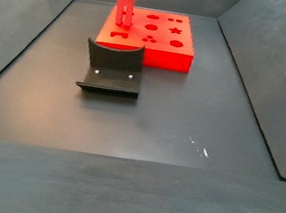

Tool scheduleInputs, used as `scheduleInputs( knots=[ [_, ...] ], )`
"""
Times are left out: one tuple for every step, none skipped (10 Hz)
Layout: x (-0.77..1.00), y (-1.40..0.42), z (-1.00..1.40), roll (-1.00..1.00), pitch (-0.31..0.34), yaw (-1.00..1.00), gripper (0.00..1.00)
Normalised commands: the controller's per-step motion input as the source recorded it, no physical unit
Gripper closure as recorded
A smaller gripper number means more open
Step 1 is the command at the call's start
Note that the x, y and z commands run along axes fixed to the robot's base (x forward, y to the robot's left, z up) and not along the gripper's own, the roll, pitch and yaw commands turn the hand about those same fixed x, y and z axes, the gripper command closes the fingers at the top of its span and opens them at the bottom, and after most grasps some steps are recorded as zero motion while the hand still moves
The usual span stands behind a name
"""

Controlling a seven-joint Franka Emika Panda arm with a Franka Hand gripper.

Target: Insert the double-square object.

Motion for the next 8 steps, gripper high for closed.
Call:
scheduleInputs(
  knots=[
    [0.00,-0.13,0.00,0.04,0.013,-0.06,1.00],
    [0.00,-0.13,-0.02,0.02,0.010,-0.06,1.00],
    [0.00,0.00,-0.14,0.00,0.001,-0.12,1.00],
    [0.00,0.00,-0.26,0.00,0.023,-0.20,1.00],
    [0.00,0.11,-0.23,0.00,0.039,-0.26,1.00],
    [0.00,0.11,-0.19,0.00,0.036,-0.25,1.00],
    [0.01,0.03,-0.30,0.00,0.039,-0.26,1.00],
    [0.15,0.00,-0.44,0.10,0.114,-0.22,1.00]
  ],
)
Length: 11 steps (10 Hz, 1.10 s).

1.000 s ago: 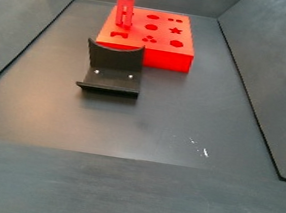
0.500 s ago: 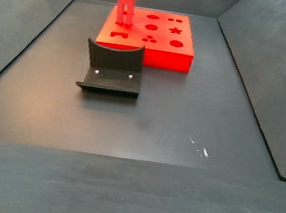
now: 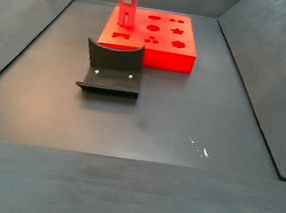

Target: Insert the double-square object.

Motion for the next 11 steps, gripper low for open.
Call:
scheduleInputs(
  knots=[
    [0.33,-0.02,-0.57,0.19,0.251,-0.21,1.00],
    [0.32,-0.05,-0.54,0.23,0.257,-0.15,1.00],
    [0.29,-0.04,-0.55,0.23,0.249,-0.14,1.00],
    [0.26,-0.05,-0.58,0.23,0.230,-0.13,1.00],
    [0.20,-0.07,-0.55,0.25,0.226,-0.08,1.00],
    [0.14,-0.16,-0.59,0.25,0.209,0.00,1.00],
    [0.05,-0.23,-0.73,0.21,0.146,0.00,1.00],
    [0.00,-0.16,-0.71,0.14,0.056,0.15,1.00],
    [0.00,-0.05,-0.57,0.12,0.006,0.19,1.00],
    [0.00,0.00,-0.52,0.05,0.000,0.28,1.00],
    [0.04,0.00,-0.47,0.01,0.000,0.35,1.00]
  ],
)
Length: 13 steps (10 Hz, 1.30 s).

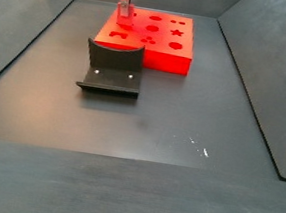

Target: Insert the double-square object.

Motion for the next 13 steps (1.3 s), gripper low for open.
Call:
scheduleInputs(
  knots=[
    [0.07,0.00,-0.43,0.02,0.000,0.38,1.00],
    [0.14,0.00,-0.43,0.04,0.000,0.42,1.00],
    [0.13,0.00,-0.40,0.03,0.000,0.41,1.00],
    [0.15,0.00,-0.36,0.06,0.000,0.40,1.00],
    [0.15,0.00,-0.36,0.08,0.000,0.43,1.00],
    [0.19,0.00,-0.36,0.11,0.000,0.52,1.00],
    [0.18,0.00,-0.34,0.08,0.000,0.52,1.00],
    [0.00,0.00,-0.05,0.00,0.000,0.00,1.00],
    [-0.06,0.00,-0.26,0.03,0.057,-0.52,1.00],
    [-0.03,0.00,-0.26,0.05,0.100,-0.70,1.00],
    [-0.07,0.00,-0.22,0.05,0.084,-0.70,1.00],
    [-0.07,0.00,-0.07,0.03,0.067,-0.49,1.00],
    [0.00,0.00,0.00,0.00,0.000,0.00,1.00]
  ],
)
